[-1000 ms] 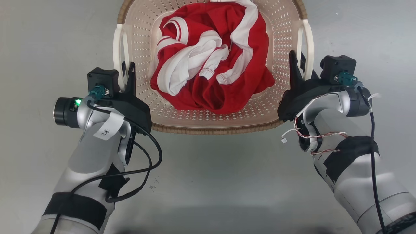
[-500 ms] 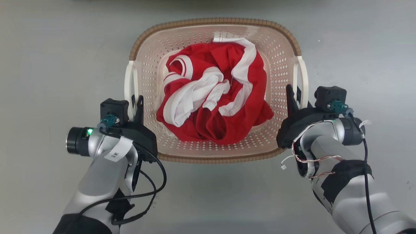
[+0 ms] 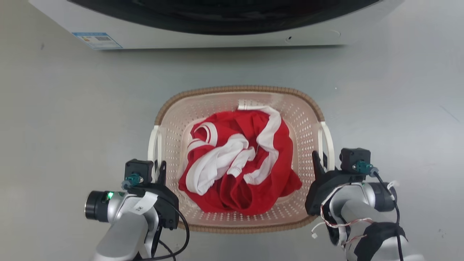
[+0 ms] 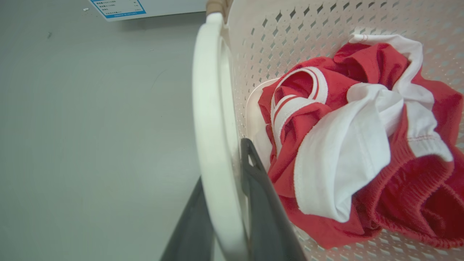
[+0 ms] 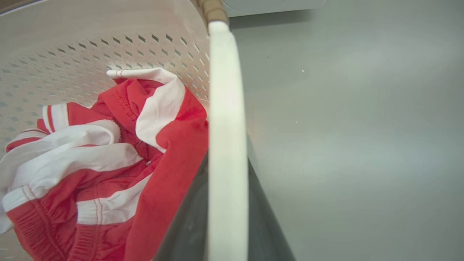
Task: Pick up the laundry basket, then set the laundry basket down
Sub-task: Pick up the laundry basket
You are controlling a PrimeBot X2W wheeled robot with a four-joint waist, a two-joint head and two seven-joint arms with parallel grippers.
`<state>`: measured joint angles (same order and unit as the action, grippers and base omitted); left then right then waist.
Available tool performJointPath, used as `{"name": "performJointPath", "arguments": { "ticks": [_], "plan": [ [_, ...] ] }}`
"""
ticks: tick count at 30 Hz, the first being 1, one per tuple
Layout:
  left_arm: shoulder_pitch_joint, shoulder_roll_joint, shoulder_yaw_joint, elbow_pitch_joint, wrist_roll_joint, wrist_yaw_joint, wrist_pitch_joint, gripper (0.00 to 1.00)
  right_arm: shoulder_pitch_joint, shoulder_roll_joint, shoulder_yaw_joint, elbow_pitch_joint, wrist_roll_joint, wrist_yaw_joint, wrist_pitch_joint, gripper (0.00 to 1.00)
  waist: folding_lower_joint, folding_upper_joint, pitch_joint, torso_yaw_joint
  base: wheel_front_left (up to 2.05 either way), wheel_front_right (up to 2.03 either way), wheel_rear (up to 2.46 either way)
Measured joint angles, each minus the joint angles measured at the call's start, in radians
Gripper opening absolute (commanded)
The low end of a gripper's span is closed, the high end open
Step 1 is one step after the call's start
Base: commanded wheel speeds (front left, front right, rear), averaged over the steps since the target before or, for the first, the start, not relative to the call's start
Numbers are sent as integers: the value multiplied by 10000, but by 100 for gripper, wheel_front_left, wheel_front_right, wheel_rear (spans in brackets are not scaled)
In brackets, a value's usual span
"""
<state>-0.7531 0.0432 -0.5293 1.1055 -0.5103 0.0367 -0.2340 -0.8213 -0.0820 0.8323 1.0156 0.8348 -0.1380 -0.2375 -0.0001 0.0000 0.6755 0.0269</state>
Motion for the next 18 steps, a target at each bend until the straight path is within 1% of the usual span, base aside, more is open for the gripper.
{"name": "performJointPath", "arguments": {
  "ticks": [11, 12, 18],
  "plan": [
    [1272, 0, -627, 203, -600, 0, 460, 0, 1433, 27, 702, 25, 813, 0, 625, 0, -1, 0, -1552, -44, 0, 0, 0],
    [1501, 6, -729, 215, -654, 0, 573, 0, 1643, 31, 811, 23, 1003, 0, 777, 0, -1, 0, -1827, -56, 0, 0, 0],
    [2034, 25, -1028, 215, -1016, 0, 890, 0, 2150, 33, 1083, 19, 1386, 0, 1156, 0, -1, 0, -2644, -93, 0, 0, 0]
  ]
}}
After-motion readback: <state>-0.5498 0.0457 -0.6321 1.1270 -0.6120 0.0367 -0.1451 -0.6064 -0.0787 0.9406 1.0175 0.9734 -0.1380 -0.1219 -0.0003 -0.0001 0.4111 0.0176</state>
